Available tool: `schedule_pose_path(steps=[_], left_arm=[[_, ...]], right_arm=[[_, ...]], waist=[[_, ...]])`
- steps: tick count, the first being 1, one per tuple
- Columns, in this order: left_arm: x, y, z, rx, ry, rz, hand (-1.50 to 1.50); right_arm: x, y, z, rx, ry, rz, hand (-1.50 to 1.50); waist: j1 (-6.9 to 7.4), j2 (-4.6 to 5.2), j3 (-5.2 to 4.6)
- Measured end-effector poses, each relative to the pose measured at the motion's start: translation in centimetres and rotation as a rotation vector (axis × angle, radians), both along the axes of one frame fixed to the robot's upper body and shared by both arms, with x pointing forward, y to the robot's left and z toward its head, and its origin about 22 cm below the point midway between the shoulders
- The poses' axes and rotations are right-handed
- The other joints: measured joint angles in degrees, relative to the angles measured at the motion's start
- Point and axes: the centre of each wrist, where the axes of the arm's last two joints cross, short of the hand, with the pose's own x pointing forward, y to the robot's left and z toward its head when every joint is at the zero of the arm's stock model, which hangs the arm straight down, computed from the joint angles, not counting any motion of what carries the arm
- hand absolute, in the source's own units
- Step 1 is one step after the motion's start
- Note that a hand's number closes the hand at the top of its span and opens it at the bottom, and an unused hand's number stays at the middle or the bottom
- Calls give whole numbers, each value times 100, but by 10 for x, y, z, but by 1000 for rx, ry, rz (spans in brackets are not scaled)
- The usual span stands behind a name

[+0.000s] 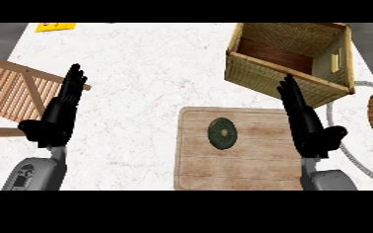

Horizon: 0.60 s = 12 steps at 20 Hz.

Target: Pick the squash from the cutting board and place it in the basket

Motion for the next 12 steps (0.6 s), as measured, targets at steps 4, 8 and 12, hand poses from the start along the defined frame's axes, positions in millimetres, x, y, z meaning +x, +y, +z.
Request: schedule_pose_path(steps=[4, 8, 12], left_arm=[[3, 10, 3, 17, 79, 5, 0], [7, 17, 4, 10, 173, 6, 0], [9, 16, 6, -7, 241, -7, 0]], right_arm=[[25, -4, 31, 68, -141, 71, 150], [48, 0, 79, -62, -368, 294, -150], [43, 46, 81, -292, -522, 478, -150]], waist=[[170, -89, -100], [357, -112, -147], [431, -138, -165]])
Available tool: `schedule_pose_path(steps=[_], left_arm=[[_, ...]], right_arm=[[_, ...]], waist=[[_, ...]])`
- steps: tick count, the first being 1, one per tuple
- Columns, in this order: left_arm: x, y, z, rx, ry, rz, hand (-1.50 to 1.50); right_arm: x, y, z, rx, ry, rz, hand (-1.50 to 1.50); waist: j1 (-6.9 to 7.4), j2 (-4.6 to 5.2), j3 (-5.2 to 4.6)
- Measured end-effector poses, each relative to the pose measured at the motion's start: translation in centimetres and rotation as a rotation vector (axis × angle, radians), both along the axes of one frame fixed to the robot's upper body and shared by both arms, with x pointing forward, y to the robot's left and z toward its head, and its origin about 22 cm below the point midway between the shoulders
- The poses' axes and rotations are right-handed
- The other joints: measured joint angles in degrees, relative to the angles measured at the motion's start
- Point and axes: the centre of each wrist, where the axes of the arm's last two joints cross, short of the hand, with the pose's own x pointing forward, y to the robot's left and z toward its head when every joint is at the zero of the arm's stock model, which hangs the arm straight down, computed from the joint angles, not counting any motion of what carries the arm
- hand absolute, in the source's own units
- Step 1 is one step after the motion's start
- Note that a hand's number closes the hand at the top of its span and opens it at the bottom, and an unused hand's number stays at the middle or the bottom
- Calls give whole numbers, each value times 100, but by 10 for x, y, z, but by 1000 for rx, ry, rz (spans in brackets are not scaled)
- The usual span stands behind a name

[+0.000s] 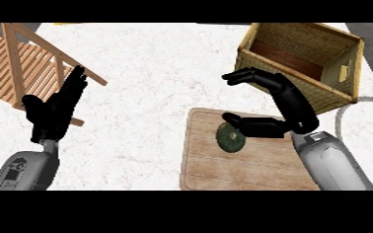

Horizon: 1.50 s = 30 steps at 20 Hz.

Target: Pick the squash from the cutting board and place it in the basket

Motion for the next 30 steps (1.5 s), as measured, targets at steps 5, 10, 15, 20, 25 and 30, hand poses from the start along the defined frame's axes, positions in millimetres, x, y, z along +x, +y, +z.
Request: schedule_pose_path(steps=[5, 10, 15, 20, 25, 30], left_arm=[[-3, 7, 4, -14, 55, 17, 0], [-5, 15, 6, -16, 83, 33, 0], [-10, 20, 8, -19, 111, 50, 0], [-13, 24, 8, -21, 114, 63, 0], [-12, 20, 10, -18, 111, 62, 0], [-12, 21, 13, -15, 115, 70, 0]], right_arm=[[-23, 86, -6, -43, -104, -13, -150], [-36, 125, 34, -158, -22, -80, -150], [-28, 122, 66, -458, 23, -249, -150], [-18, 109, 119, -694, 57, -466, -150], [-18, 101, 166, -816, 156, -455, -150], [-16, 77, 183, -830, 243, -340, -150]], waist=[[-90, -35, -5], [-197, -72, -11], [-289, -133, -35], [-351, -142, -32], [-332, -113, -25], [-338, -95, -20]])
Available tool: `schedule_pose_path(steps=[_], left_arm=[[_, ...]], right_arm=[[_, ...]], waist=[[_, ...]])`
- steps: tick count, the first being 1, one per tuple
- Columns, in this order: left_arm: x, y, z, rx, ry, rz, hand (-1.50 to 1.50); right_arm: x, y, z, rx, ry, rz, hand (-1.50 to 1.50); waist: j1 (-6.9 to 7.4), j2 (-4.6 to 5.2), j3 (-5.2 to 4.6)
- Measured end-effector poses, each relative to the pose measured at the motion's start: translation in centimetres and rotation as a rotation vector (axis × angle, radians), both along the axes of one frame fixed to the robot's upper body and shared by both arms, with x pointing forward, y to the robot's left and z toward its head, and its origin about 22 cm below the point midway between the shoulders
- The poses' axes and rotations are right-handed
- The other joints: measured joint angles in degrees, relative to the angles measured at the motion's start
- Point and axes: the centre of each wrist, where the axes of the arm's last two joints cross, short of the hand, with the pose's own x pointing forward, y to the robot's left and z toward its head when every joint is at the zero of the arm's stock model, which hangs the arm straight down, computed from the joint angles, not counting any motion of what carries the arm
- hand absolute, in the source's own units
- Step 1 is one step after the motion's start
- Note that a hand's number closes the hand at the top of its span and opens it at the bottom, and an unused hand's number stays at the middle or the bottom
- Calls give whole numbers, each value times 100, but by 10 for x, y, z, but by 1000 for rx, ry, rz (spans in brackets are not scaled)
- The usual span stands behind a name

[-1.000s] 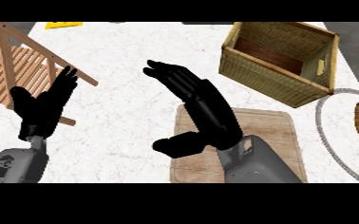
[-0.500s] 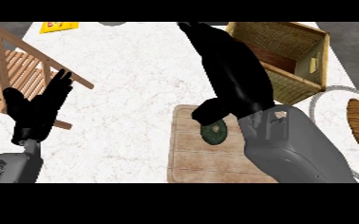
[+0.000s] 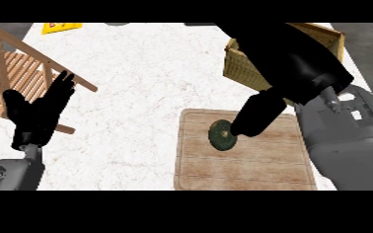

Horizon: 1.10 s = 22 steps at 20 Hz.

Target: Pick the squash from the cutting board and place it in the basket

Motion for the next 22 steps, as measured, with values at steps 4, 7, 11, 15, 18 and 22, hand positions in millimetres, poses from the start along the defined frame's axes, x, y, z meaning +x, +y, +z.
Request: schedule_pose_path(steps=[4, 7, 11, 15, 18, 22], left_arm=[[-1, 2, 0, 2, 1, 2, 0], [0, 0, 2, -2, 12, -2, 0], [0, 2, 7, -2, 4, -4, 0], [1, -3, 5, -6, -12, -17, 0], [2, -10, 6, 1, -19, -21, 0], [6, -4, 9, -11, -23, -26, 0]], right_arm=[[-8, -31, 8, 63, 55, 48, -150], [-25, -52, 4, 101, 71, 57, -150], [-54, -73, -7, 143, 41, 42, -150], [-65, -88, -27, 145, 47, 15, -150], [-74, -91, -51, 151, 44, -3, -150], [-69, -84, -86, 179, 22, -35, -150]], waist=[[-20, 1, 10], [-9, 14, 12], [27, 37, 7], [81, 55, 14], [102, 66, 16], [132, 76, 17]])
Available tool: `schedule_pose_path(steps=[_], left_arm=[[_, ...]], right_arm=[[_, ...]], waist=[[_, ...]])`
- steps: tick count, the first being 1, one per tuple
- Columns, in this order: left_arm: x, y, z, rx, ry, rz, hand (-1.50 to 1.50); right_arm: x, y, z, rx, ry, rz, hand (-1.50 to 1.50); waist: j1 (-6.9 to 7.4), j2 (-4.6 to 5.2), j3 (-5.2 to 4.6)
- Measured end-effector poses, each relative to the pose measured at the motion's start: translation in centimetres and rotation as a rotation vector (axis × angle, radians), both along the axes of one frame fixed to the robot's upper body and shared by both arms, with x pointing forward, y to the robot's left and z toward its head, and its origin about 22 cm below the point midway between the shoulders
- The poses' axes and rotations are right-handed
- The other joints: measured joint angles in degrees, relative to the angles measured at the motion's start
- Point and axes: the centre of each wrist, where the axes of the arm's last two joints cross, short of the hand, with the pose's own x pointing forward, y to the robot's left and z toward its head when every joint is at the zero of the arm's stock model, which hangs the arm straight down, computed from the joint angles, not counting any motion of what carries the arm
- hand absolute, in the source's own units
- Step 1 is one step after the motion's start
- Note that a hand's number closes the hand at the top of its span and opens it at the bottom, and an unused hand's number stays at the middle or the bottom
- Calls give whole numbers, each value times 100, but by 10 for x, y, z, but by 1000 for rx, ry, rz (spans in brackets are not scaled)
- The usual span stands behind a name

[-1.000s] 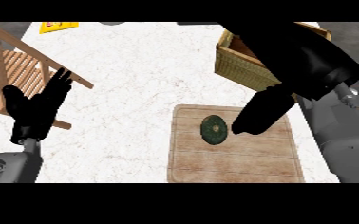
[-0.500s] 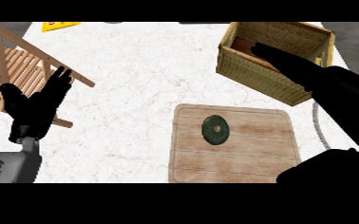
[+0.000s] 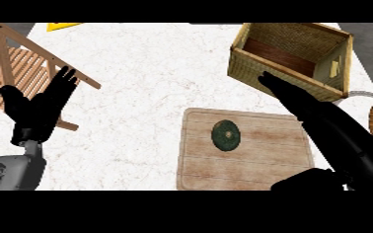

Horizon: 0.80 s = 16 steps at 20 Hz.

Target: Pick the squash from the cutting board and place it in the basket

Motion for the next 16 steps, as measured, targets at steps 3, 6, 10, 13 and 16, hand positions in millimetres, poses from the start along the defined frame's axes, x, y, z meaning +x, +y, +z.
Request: schedule_pose_path(steps=[3, 6, 10, 13, 16], left_arm=[[0, -4, 1, 5, -8, -4, 0], [4, -4, -1, 6, -14, -6, 0], [4, -4, 2, 6, -20, -7, 0], [6, -1, 4, 7, -20, -8, 0], [5, -6, 4, 7, -18, -9, 0]], right_arm=[[9, 13, -28, 21, -16, -8, -150], [14, 19, -51, 78, -32, -12, -150], [30, 32, -82, 107, -30, -29, -150], [36, 38, -98, 68, 0, -33, -150], [43, 43, -107, 31, 42, -29, -150]], waist=[[17, 4, -1], [13, 5, 0], [21, 4, 0], [18, -1, 2], [17, -1, -1]])
